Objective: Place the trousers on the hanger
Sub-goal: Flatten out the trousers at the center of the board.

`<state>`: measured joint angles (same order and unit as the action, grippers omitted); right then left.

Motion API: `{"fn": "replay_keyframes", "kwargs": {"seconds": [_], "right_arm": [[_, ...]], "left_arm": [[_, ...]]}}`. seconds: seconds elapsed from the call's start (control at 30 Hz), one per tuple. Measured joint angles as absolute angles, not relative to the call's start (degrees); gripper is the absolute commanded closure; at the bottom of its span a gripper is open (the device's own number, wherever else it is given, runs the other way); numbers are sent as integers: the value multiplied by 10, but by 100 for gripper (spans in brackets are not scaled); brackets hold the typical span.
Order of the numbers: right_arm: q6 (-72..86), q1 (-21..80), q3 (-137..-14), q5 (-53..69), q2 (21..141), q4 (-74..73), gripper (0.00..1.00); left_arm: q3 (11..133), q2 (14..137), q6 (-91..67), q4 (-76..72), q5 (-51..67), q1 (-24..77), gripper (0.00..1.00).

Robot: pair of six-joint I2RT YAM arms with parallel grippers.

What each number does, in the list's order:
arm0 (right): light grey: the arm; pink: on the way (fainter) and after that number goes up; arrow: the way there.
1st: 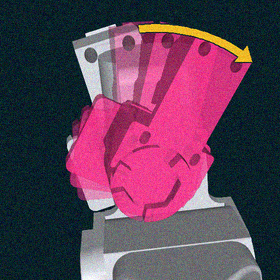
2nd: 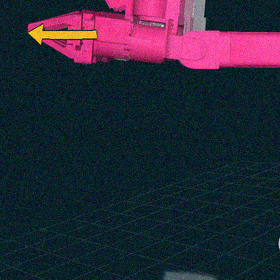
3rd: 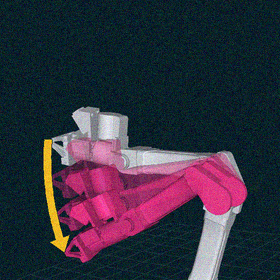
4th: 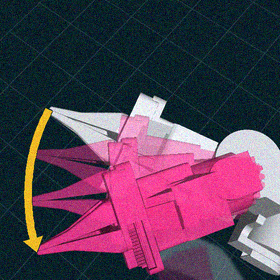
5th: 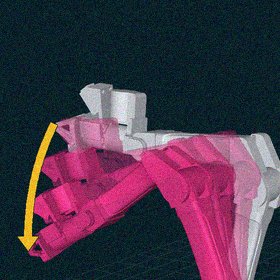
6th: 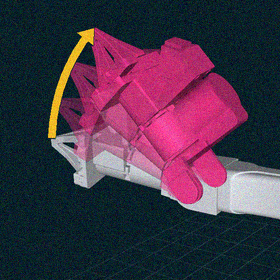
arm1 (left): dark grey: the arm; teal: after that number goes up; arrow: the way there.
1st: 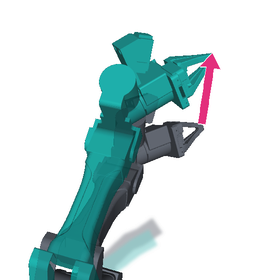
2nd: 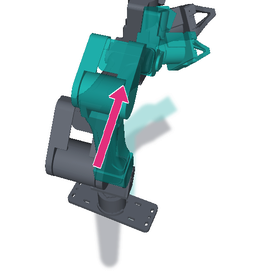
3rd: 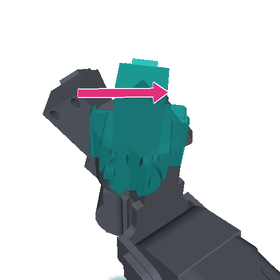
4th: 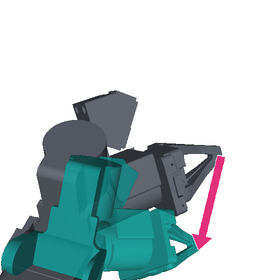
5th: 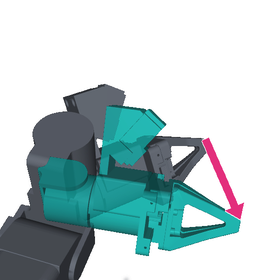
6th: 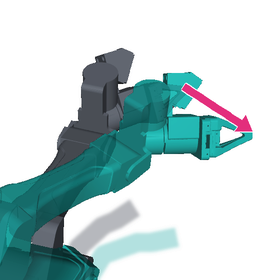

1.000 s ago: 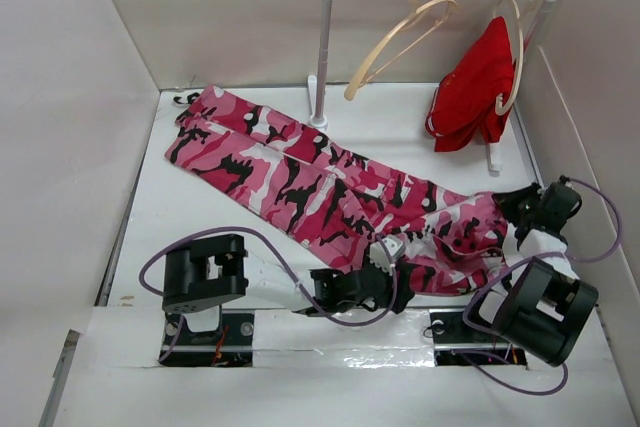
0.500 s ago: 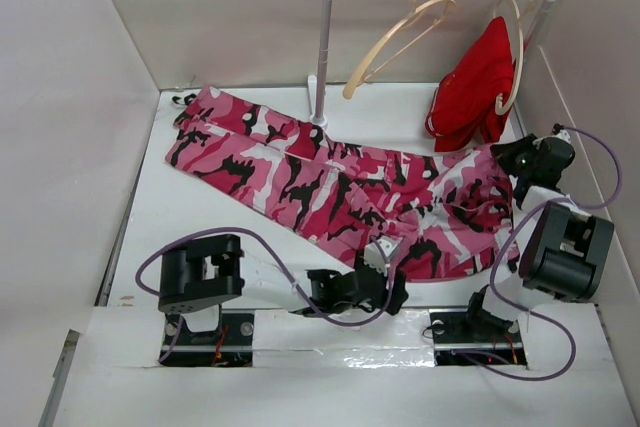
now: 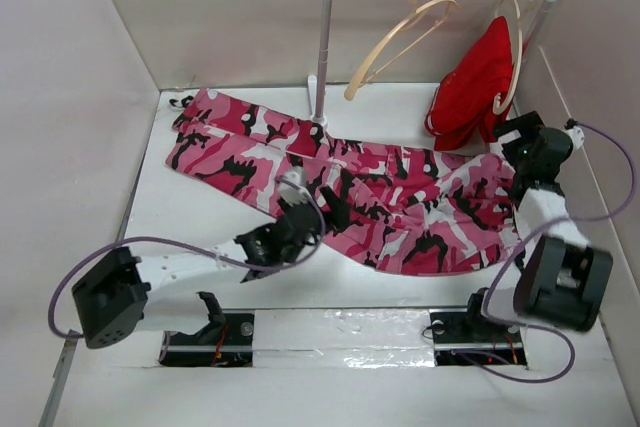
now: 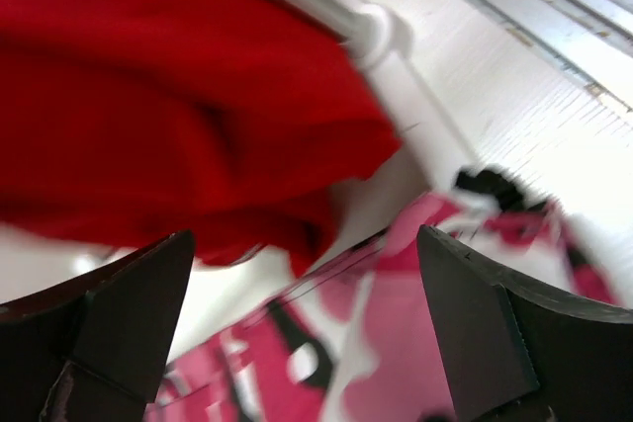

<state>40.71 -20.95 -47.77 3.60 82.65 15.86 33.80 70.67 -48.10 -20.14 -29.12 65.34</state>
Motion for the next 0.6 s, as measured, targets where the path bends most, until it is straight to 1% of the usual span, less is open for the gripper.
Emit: {"fn": "replay_keyframes", "kwargs": {"seconds": [0.1, 0.13, 0.17, 0.2, 0.23, 0.27, 0.3, 0.37, 0.47, 0.5, 0.57, 0.6], "right_arm": [[435, -174, -411, 12, 685, 155, 0], [441, -155, -389, 5, 634, 156, 5], [445, -130, -367, -2, 588, 159, 13], [448, -103, -343, -6, 547, 162, 35], [447, -73, -317, -8, 513, 165, 54], [446, -39, -293, -6, 483, 170, 88], [448, -1, -270, -9, 462, 174, 99], [444, 83, -229, -13, 437, 175, 100], [415, 238, -220, -34, 477, 169, 99], [401, 288, -229, -39, 514, 168, 85], [368, 374, -275, -52, 600, 152, 63], [352, 406, -308, -56, 649, 142, 45]], "left_arm": [[323, 656, -496, -198, -291, 551, 18], [319, 642, -501, -195, -289, 510, 18], [313, 630, -506, -192, -288, 470, 18], [309, 620, -512, -186, -287, 434, 18], [305, 612, -517, -181, -289, 398, 18], [301, 605, -524, -171, -289, 359, 18], [298, 600, -531, -164, -286, 326, 18], [288, 590, -549, -157, -274, 251, 18], [268, 587, -577, -155, -252, 150, 18], [267, 593, -584, -150, -247, 129, 18], [276, 619, -593, -136, -248, 107, 18], [290, 641, -595, -122, -249, 98, 18]]}}
